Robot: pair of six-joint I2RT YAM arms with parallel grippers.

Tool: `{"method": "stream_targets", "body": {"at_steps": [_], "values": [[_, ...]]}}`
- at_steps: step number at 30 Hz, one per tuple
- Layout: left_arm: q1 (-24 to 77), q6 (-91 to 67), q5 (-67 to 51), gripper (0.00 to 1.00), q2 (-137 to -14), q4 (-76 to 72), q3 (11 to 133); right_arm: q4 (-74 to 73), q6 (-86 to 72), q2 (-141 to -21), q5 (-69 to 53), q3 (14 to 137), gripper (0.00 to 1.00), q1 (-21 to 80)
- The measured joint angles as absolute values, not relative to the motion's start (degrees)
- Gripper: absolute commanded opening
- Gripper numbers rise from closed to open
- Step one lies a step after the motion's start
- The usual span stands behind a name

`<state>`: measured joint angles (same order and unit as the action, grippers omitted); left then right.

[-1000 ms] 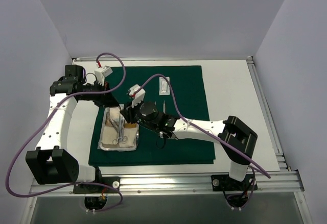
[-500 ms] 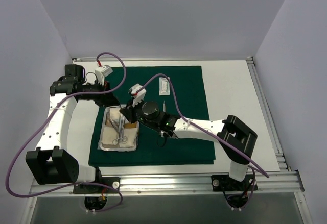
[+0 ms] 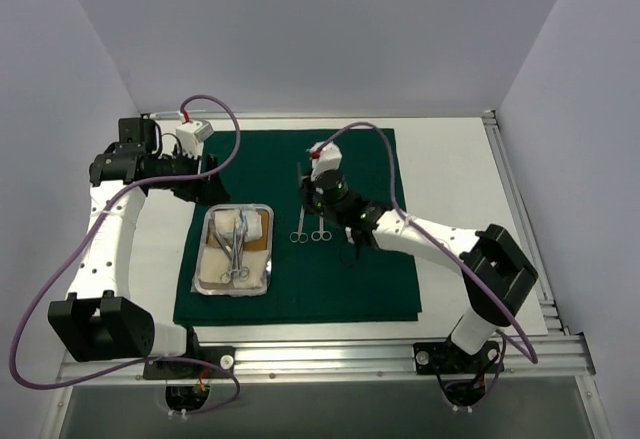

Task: Open and lay out the surgical kit
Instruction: Place the medical item in the surgical kit.

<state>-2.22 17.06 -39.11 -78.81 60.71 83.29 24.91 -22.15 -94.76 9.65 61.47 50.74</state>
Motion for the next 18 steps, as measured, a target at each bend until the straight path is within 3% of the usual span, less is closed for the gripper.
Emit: {"method": "stream_targets", "body": {"at_steps": [9,18], "values": [[-2.98,16.62,-28.60,0.77,-80.29,58.11,81.67,-0.45,-23.86,-97.60,11.00,70.46,0.00,29.78],[-3.11,16.71,-24.08,0.77,-85.30,56.25,81.03,-9.37,-20.97,-113.91,5.96,79.48,0.00,24.16]]}}
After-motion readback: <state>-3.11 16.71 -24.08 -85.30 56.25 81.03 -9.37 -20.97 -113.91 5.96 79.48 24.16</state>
